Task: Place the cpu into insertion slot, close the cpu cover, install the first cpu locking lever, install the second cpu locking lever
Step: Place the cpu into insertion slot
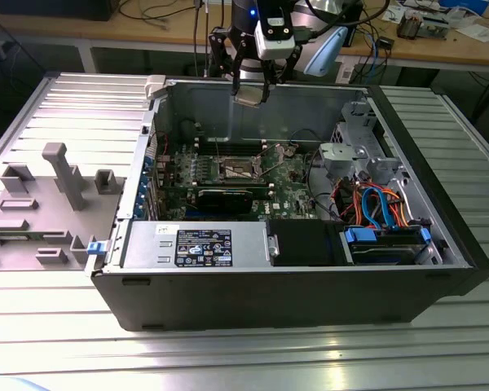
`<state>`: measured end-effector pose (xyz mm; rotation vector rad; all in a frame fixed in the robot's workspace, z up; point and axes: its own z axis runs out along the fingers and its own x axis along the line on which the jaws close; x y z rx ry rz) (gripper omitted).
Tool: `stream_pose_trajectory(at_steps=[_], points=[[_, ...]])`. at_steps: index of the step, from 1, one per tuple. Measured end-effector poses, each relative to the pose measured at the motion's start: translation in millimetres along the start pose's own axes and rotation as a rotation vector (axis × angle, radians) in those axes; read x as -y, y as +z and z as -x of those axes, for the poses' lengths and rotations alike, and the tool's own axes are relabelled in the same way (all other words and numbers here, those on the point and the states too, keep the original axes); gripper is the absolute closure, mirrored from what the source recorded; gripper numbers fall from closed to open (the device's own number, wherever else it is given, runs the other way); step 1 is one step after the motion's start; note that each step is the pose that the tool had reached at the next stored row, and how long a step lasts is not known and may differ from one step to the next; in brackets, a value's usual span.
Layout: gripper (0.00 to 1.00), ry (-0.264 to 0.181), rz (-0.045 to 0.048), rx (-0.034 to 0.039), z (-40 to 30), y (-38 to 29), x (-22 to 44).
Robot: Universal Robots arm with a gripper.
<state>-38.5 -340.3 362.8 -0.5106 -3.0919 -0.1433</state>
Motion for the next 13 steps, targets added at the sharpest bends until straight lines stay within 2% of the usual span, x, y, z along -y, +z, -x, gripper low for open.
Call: stream_pose_trajectory(at_steps=[13], points=[[0.46,0.006,0.0001,0.0006,0.0,0.0,0.0]])
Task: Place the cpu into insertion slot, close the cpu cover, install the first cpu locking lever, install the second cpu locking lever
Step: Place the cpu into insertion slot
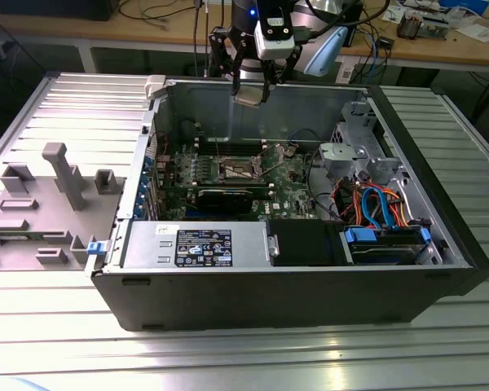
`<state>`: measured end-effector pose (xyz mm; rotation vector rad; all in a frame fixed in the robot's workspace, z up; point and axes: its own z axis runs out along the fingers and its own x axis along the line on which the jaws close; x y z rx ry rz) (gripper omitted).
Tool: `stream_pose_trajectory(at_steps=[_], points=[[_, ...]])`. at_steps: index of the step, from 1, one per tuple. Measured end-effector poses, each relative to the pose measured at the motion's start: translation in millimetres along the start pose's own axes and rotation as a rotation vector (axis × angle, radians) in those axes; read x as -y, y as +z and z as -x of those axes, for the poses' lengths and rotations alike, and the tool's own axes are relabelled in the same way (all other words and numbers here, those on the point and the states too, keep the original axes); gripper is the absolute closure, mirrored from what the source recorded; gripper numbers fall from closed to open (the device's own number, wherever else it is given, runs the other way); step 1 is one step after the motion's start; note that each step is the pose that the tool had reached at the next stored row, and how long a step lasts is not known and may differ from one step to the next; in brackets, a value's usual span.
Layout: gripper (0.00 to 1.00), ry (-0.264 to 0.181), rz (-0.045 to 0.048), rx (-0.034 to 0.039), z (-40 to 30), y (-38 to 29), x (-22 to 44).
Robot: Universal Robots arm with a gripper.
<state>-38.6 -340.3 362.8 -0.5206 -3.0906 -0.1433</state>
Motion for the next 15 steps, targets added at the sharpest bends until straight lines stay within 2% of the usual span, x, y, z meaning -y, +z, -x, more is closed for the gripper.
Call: stream_pose_trajectory(at_steps=[15], points=[[0.46,0.009,0.0002,0.0008,0.0,0.0,0.0]])
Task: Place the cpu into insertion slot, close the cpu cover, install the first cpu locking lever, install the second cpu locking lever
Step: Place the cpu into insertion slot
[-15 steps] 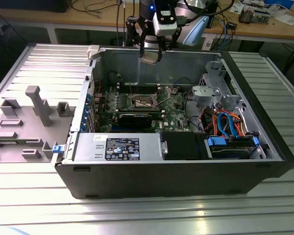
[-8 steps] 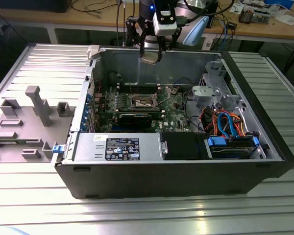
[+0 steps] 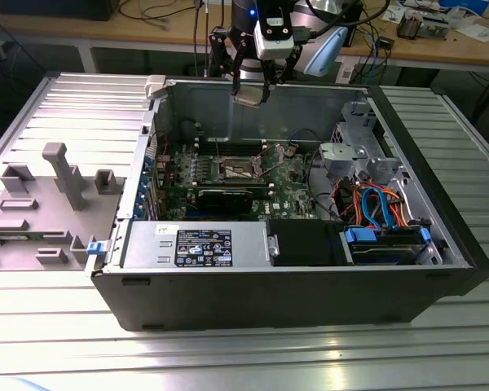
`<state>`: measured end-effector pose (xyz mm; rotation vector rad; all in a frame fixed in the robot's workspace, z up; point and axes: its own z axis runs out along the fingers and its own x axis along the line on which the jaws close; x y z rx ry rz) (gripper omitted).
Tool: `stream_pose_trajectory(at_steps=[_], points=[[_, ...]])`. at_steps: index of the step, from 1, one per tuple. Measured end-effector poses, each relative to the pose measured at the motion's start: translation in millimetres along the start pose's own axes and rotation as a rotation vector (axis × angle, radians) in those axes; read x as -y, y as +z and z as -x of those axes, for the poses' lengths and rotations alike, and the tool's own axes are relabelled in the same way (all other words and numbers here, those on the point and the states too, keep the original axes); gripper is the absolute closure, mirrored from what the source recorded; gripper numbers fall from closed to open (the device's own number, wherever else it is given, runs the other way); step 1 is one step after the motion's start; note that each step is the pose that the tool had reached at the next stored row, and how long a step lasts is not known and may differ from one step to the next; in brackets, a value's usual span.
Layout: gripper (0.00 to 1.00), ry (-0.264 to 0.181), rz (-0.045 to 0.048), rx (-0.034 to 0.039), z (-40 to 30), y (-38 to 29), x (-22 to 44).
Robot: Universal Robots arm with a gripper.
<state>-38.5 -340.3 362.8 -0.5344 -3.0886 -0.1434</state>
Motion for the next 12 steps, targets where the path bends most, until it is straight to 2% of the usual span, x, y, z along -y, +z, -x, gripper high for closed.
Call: stream_pose_trajectory(at_steps=[12], points=[[0.46,0.007,0.0002,0.0006,0.0,0.0,0.0]])
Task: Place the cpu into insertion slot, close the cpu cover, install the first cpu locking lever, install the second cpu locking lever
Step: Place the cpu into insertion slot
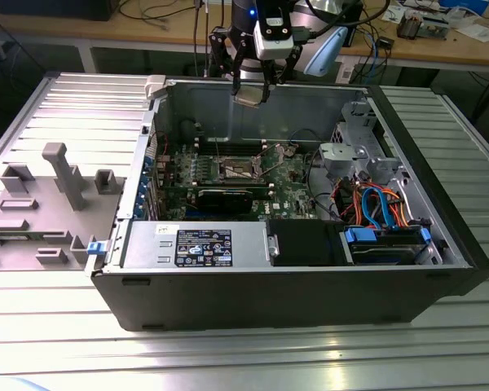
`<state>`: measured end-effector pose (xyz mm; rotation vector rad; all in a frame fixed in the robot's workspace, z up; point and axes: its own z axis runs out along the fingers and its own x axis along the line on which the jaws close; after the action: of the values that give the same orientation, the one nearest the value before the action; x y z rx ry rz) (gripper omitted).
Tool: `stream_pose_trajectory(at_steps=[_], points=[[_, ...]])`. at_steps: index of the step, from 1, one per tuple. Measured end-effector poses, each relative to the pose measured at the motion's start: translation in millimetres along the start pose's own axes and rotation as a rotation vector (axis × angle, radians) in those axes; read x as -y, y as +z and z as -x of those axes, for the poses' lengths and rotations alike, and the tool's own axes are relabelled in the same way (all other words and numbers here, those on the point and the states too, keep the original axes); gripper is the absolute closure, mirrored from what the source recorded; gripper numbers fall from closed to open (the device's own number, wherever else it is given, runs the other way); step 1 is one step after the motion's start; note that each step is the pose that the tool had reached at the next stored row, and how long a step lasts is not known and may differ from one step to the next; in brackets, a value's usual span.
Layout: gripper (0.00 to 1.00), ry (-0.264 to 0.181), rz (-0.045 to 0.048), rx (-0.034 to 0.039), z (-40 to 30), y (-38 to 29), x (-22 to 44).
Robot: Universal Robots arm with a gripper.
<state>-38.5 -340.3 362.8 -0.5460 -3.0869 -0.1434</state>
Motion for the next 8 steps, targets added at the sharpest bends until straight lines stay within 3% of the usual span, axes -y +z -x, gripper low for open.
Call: stream_pose_trajectory(at_steps=[8], points=[[0.46,0.009,0.0002,0.0008,0.0,0.0,0.0]])
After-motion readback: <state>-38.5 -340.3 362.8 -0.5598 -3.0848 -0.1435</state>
